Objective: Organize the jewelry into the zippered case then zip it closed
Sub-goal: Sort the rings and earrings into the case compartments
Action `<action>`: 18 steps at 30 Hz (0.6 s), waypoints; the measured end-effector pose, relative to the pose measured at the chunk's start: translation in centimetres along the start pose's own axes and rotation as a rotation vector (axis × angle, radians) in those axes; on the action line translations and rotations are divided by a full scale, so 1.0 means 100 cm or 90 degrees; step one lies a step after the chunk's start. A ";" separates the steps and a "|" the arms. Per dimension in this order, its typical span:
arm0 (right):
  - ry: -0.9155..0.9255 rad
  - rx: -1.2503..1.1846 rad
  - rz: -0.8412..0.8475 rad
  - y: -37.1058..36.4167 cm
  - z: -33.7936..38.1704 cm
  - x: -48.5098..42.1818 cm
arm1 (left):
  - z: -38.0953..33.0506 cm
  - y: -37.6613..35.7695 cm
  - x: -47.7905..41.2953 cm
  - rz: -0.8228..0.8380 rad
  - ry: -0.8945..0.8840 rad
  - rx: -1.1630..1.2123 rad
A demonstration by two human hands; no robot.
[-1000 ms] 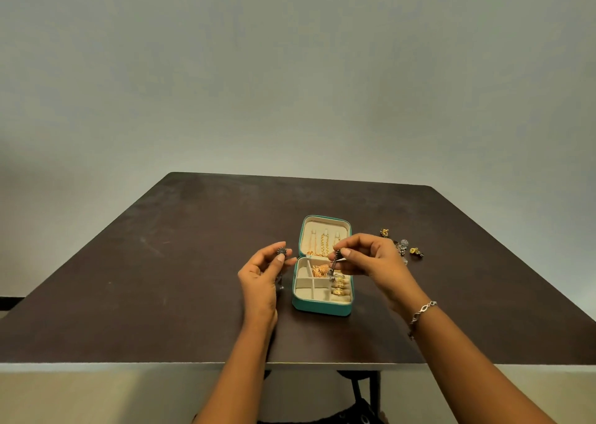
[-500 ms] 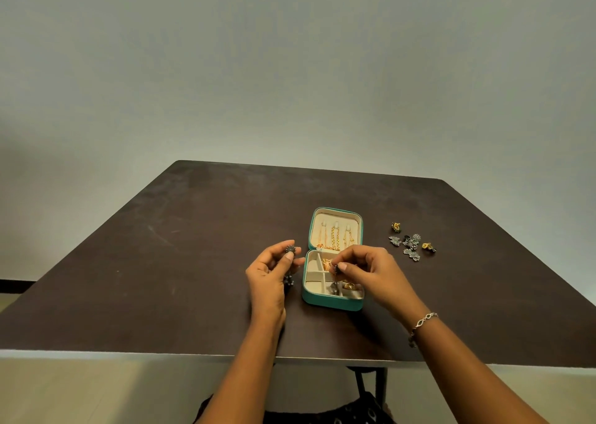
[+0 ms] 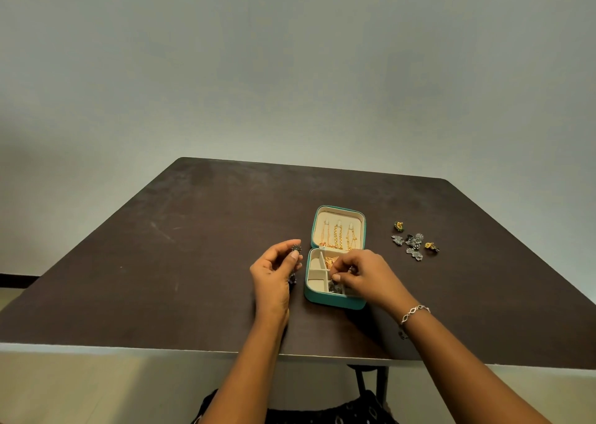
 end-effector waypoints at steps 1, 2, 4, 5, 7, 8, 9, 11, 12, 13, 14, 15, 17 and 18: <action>0.000 0.012 0.006 -0.001 0.001 -0.001 | -0.001 0.000 0.000 0.000 -0.004 -0.006; 0.002 0.027 0.012 -0.001 0.001 -0.001 | -0.002 0.000 0.001 -0.001 -0.009 -0.012; 0.006 0.045 0.021 -0.001 0.002 -0.002 | -0.006 -0.001 0.003 0.006 -0.028 -0.028; 0.008 0.038 0.018 0.000 0.001 -0.002 | -0.009 -0.002 0.003 0.013 -0.043 -0.037; 0.027 -0.009 -0.010 0.005 0.002 -0.002 | -0.015 -0.006 0.003 0.033 -0.080 -0.061; 0.043 -0.044 -0.035 0.008 0.003 -0.001 | -0.018 -0.009 0.002 0.045 -0.092 -0.073; 0.061 -0.088 -0.060 0.013 0.005 -0.001 | -0.020 -0.012 0.000 0.058 -0.094 -0.080; 0.095 -0.181 -0.094 0.021 0.012 0.000 | -0.023 -0.019 -0.002 0.087 -0.087 -0.085; 0.108 -0.218 -0.096 0.024 0.017 0.000 | -0.025 -0.023 -0.002 0.099 -0.086 -0.088; 0.115 -0.244 -0.089 0.025 0.021 0.000 | -0.026 -0.026 -0.002 0.107 -0.088 -0.094; 0.116 -0.261 -0.080 0.026 0.024 0.000 | -0.027 -0.029 0.000 0.112 -0.091 -0.099; 0.111 -0.267 -0.073 0.026 0.025 -0.001 | -0.028 -0.031 0.001 0.116 -0.094 -0.104; 0.095 -0.270 -0.064 0.026 0.026 -0.001 | -0.028 -0.034 0.003 0.120 -0.099 -0.113; 0.089 -0.280 -0.062 0.027 0.025 -0.001 | -0.028 -0.035 0.004 0.122 -0.101 -0.119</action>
Point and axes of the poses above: each hand's wrist, its own x-axis away from the middle knuckle, its own y-axis out of the back of the hand, z = x × y, the point moved 3 cm from there along -x, towards the middle knuckle, and after that the axes turned 12 degrees about -x, right-handed, at the moved point
